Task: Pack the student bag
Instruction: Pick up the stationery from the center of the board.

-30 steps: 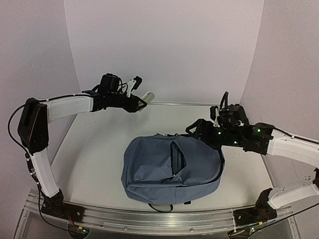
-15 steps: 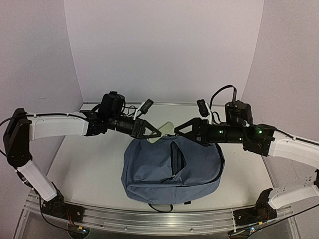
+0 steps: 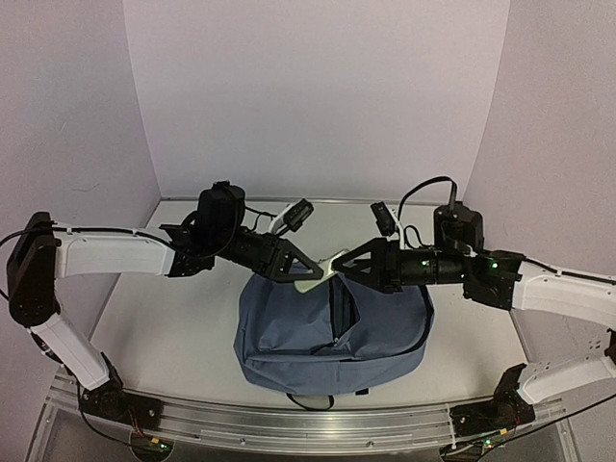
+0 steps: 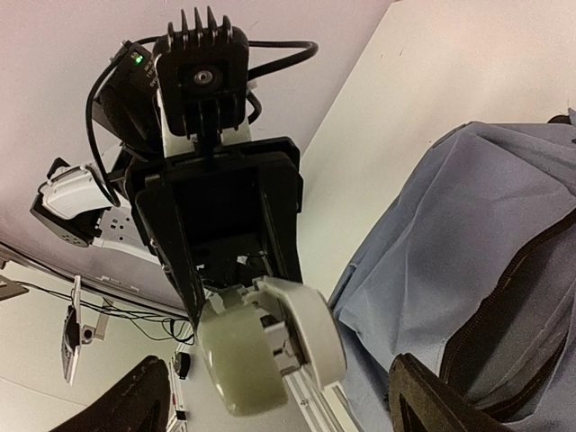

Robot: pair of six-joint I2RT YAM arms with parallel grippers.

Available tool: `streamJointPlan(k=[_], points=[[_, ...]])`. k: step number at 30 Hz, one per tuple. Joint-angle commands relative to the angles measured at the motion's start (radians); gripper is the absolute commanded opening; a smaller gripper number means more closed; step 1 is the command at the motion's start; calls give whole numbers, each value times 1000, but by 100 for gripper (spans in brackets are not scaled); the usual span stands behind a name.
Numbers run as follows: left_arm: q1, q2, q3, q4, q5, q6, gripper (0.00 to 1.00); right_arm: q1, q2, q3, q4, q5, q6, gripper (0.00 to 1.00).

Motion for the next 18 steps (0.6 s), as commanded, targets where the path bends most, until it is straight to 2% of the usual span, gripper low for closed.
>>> streamJointPlan(k=[1, 4, 7, 14, 16, 18], points=[[-37, 17, 62, 82, 80, -19, 20, 3, 18, -17, 122, -33, 70, 80], [-51, 29, 72, 75, 87, -21, 20, 3, 23, -29, 129, -22, 84, 75], [-54, 37, 73, 65, 84, -19, 20, 3, 21, -39, 153, -20, 102, 57], [-53, 22, 75, 9, 4, 15, 21, 2, -10, -62, 172, -20, 127, 23], [-52, 22, 76, -10, -22, 21, 26, 3, -26, -72, 173, -6, 134, 13], [-53, 19, 76, -37, -66, 26, 36, 3, -46, -84, 173, 24, 145, 5]])
